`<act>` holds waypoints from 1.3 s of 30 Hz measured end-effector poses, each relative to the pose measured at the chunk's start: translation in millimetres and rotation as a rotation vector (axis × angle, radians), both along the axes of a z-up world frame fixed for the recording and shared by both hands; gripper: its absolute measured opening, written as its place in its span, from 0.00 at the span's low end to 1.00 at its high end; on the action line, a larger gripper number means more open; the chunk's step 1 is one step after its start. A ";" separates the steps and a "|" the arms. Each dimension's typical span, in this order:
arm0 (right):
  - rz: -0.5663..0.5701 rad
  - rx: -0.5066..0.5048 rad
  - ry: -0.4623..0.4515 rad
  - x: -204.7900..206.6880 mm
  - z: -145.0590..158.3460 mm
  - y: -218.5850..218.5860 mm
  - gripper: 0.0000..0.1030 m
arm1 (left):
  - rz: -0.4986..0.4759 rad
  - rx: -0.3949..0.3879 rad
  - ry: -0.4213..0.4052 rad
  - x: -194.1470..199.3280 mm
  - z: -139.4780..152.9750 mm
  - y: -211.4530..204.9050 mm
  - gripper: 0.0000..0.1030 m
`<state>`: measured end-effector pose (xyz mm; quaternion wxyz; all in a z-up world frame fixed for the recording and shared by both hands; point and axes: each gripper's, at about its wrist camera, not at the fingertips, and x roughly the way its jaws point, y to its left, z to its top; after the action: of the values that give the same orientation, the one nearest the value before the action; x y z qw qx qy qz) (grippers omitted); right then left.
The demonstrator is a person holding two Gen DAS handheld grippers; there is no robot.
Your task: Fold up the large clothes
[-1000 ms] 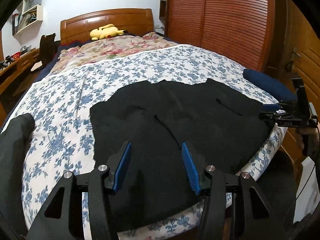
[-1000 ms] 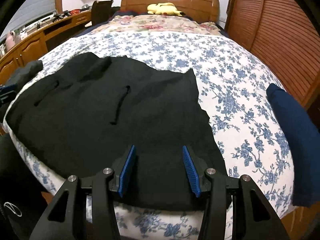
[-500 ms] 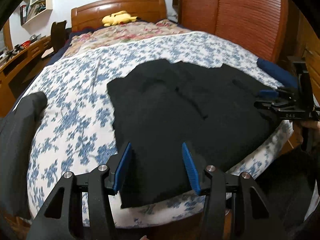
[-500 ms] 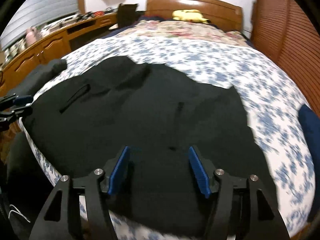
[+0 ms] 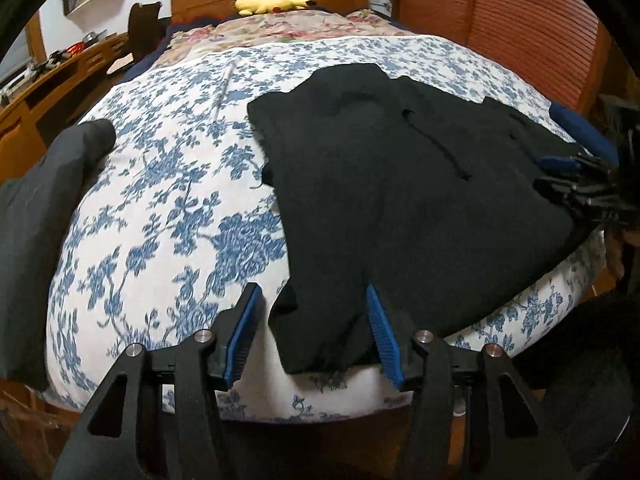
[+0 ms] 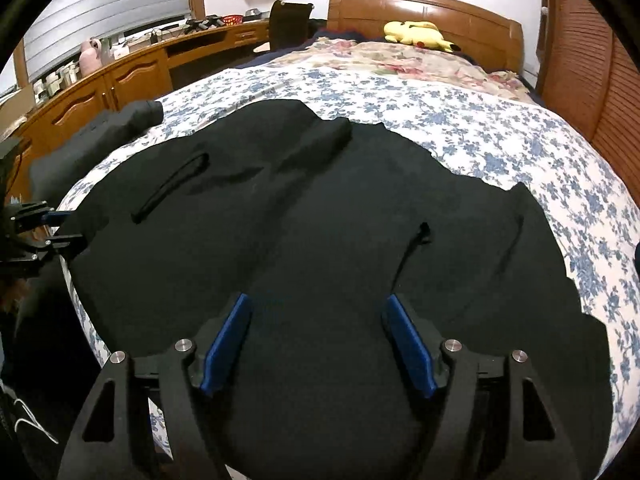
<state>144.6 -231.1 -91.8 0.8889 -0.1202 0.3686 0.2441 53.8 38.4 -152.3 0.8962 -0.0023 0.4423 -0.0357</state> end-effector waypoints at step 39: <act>0.072 0.023 -0.012 -28.9 -3.0 7.1 0.73 | 0.004 -0.026 0.047 -16.2 0.9 5.1 0.32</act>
<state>115.7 -224.0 -94.7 0.8830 -0.1246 0.3558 0.2797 37.6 43.4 -151.4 0.8855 -0.0156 0.4626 -0.0398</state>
